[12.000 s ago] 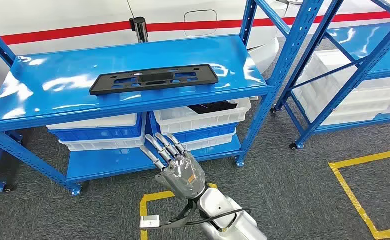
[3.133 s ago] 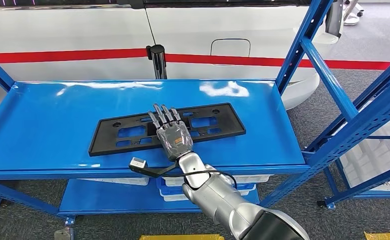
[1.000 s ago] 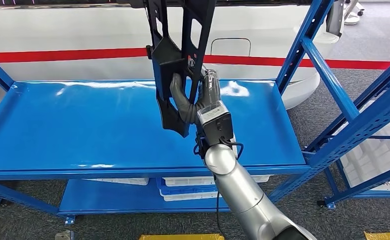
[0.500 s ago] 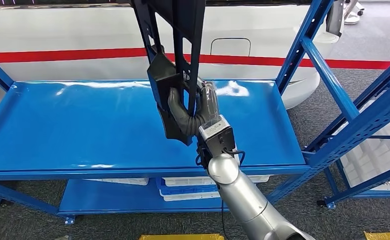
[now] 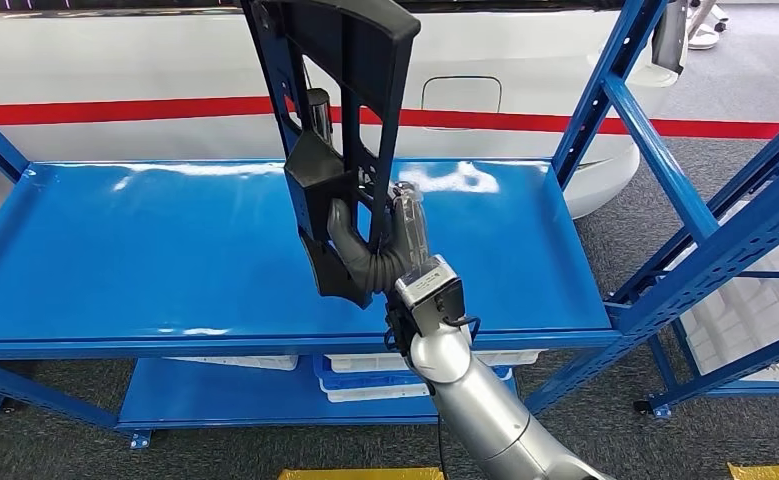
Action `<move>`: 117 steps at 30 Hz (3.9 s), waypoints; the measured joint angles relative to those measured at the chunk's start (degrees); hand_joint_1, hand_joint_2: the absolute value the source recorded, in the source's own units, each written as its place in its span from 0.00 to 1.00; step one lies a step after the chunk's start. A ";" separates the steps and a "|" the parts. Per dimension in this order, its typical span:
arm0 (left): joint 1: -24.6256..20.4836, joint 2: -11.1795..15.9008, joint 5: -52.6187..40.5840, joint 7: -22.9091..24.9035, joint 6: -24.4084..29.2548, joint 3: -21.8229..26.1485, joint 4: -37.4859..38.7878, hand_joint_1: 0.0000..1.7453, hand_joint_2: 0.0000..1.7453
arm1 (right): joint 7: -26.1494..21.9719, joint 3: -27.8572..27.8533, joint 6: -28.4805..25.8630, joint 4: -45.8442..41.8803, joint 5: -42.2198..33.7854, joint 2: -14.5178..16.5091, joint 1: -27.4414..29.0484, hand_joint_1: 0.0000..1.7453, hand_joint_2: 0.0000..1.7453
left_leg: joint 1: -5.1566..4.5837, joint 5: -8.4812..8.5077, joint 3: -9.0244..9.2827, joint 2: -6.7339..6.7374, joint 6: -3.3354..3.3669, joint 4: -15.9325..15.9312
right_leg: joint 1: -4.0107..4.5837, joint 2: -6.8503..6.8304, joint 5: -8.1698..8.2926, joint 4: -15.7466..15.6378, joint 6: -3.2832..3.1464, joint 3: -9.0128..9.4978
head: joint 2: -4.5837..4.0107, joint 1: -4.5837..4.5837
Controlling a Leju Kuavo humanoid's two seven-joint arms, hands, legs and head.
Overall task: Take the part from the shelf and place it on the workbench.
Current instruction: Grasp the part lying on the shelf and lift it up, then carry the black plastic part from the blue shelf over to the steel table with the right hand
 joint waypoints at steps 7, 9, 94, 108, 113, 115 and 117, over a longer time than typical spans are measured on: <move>-0.05 0.39 -0.01 0.24 -0.11 0.10 0.00 0.00 1.00 | -0.60 0.31 -0.97 -1.03 1.10 0.00 0.44 1.00 1.00 | -0.44 -0.24 -0.10 0.00 0.87 0.47 | -0.71 0.01 0.15 -0.11 0.91 0.03 | 0.00 -0.01; -0.15 0.40 -0.02 0.28 -0.07 0.11 0.00 0.00 1.00 | -0.59 0.33 -1.11 -1.51 1.44 -0.02 0.47 1.00 1.00 | -0.25 0.30 0.07 0.15 1.63 -0.09 | -0.72 -0.01 -0.12 0.18 1.26 -0.12 | 0.01 -0.01; -2.28 1.45 -2.67 8.51 -7.10 0.75 -0.09 0.00 1.00 | -1.71 -3.86 0.35 -7.90 9.11 -1.44 7.69 1.00 1.00 | 0.65 -6.02 -8.38 0.62 -1.43 16.87 | 0.79 -0.43 1.52 0.16 -3.61 -1.79 | 0.02 -0.22; -1.81 1.95 -4.24 8.90 -7.26 -0.42 -0.04 0.00 1.00 | -2.55 -4.00 1.10 -6.88 9.16 -1.85 6.98 1.00 1.00 | -0.02 0.78 1.12 0.83 2.86 -2.36 | 0.86 -0.27 -4.73 16.47 -1.60 -10.08 | 0.02 0.09; -1.66 1.87 -4.21 7.08 -6.74 -0.46 -0.04 0.00 1.00 | -2.76 -3.87 1.19 -6.34 10.57 -2.03 6.84 1.00 1.00 | -0.10 3.43 -2.69 -0.53 1.66 -1.35 | 0.28 1.84 -1.36 6.83 0.15 0.19 | 0.02 0.08; -1.73 1.89 -4.19 6.74 -6.50 -0.46 -0.04 0.00 1.00 | -2.79 -3.82 1.19 -6.26 10.84 -2.04 6.73 1.00 1.00 | -0.25 4.15 -3.49 -1.40 1.00 -0.67 | 0.32 2.99 -3.33 0.75 -0.62 4.04 | 0.02 0.03; -1.63 2.00 -4.17 6.57 -6.35 -0.45 -0.04 0.00 1.00 | -2.83 -3.80 1.18 -6.12 10.96 -2.05 6.70 1.00 1.00 | -0.05 4.78 -3.90 -2.26 0.30 -0.51 | 0.16 2.16 -3.71 -0.05 -1.27 3.90 | 0.02 -0.02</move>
